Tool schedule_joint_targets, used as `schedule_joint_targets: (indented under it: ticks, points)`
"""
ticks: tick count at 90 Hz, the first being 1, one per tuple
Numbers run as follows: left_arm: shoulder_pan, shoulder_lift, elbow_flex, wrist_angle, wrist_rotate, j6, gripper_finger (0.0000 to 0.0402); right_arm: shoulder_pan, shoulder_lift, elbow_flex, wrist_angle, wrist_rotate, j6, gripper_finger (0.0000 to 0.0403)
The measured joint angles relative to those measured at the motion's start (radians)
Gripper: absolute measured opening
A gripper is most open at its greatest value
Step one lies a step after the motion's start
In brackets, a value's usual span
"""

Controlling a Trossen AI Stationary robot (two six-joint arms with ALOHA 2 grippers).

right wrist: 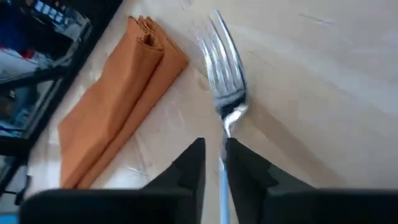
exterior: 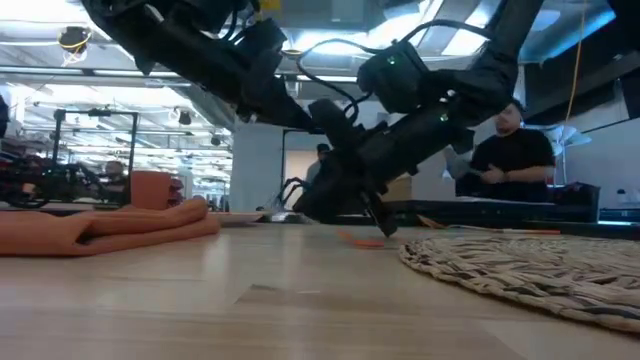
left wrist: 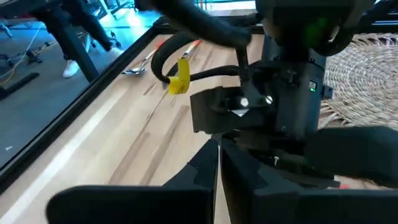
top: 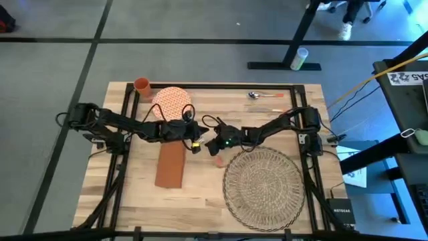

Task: Set table place
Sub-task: Put the orange fork on top of the orange table napkin

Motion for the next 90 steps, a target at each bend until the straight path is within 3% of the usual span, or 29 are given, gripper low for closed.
schedule_joint_targets:
  ticks: [23, 57, 71, 90]
  points:
    - [-0.01, 0.0, 0.0, -0.006, -0.001, 0.003, 0.0, -0.002, -0.001, 0.006, -0.016, 0.005, -0.157, 0.0098]
    - [-0.069, 0.0, 0.001, -0.022, 0.0, 0.052, 0.0, -0.084, -0.004, 0.006, -0.027, -0.18, -0.441, 0.0099]
    - [-0.073, 0.0, 0.001, -0.035, 0.0, 0.035, 0.0, -0.158, -0.046, 0.006, -0.11, -0.216, -0.581, 0.0099]
    - [-0.083, -0.001, 0.001, -0.04, 0.002, 0.005, 0.0, -0.26, -0.158, 0.007, -0.325, -0.255, -0.83, 0.0053]
